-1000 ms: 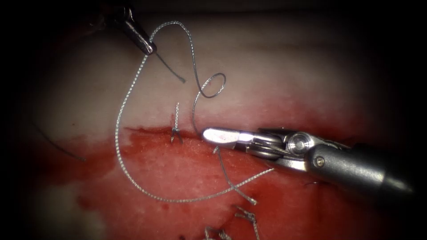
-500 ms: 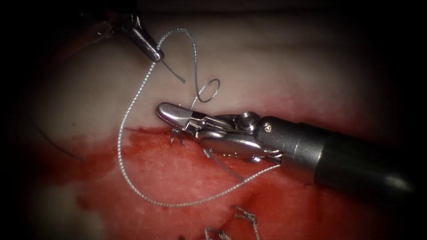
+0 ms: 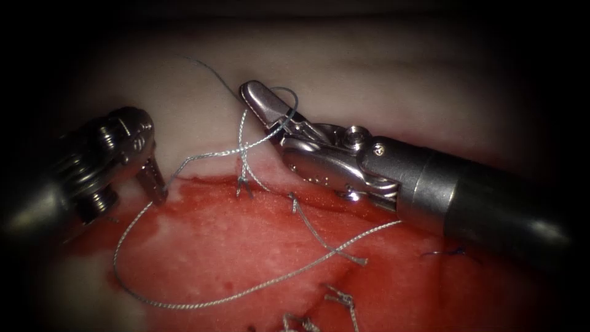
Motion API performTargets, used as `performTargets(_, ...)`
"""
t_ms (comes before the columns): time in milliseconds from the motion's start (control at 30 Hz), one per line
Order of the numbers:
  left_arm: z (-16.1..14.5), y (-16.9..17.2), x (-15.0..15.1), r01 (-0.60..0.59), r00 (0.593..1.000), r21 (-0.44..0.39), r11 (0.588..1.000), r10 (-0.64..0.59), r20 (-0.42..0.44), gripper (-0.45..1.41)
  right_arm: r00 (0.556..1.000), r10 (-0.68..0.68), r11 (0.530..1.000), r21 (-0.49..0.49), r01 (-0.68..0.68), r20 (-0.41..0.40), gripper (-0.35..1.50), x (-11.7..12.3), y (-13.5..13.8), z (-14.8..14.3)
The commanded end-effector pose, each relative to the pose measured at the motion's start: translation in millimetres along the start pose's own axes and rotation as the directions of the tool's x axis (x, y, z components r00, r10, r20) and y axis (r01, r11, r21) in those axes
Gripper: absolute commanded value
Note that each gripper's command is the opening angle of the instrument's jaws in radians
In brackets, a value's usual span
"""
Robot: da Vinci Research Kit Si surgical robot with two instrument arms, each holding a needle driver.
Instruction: Wound Closure
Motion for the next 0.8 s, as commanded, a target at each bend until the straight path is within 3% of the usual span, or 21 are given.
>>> performTargets(33,-1.4,-0.2,0.7,-0.006,1.0,0.009,1.0,0.006,-0.007,-0.45,1.0,0.002,1.0,-0.012,-0.002,-0.004,-0.35,0.1,0.7,1.9)
performTargets(200,-1.3,-0.8,0.8,0.01,1.0,0.015,1.0,-0.01,0.006,-0.45,0.999,0.011,0.999,-0.031,-0.012,-0.033,-0.35,0.4,0.9,1.7)
performTargets(267,-0.6,-2.0,0.3,0.042,0.997,0.042,0.998,-0.045,0.057,-0.45,0.995,0.026,0.991,-0.126,-0.039,-0.1,-0.35,0.6,1.3,1.9)
performTargets(400,0.4,-4.4,0.5,0.136,0.987,0.052,0.989,-0.14,0.082,-0.45,0.981,0.109,0.975,-0.176,-0.137,-0.159,-0.35,1.7,2.4,2.5)
performTargets(500,0.8,-7.4,0.9,0.235,0.97,0.022,0.972,-0.235,0.053,-0.45,0.943,0.21,0.942,-0.205,-0.266,-0.257,-0.35,3.8,3.4,2.7)
performTargets(600,0.7,-9.7,0.7,0.297,0.954,0.0,0.955,-0.296,0.034,-0.45,0.901,0.245,0.93,-0.175,-0.323,-0.359,-0.35,5.6,3.9,2.7)
performTargets(633,0.6,-10.3,0.5,0.33,0.944,-0.045,0.943,-0.331,-0.002,-0.45,0.887,0.239,0.933,-0.159,-0.323,-0.396,-0.35,6.0,4.2,2.7)
performTargets(800,-1.3,-12.9,0.1,0.334,0.934,-0.123,0.934,-0.346,-0.091,-0.45,0.803,0.319,0.914,-0.062,-0.401,-0.504,-0.35,5.2,6.0,1.1)
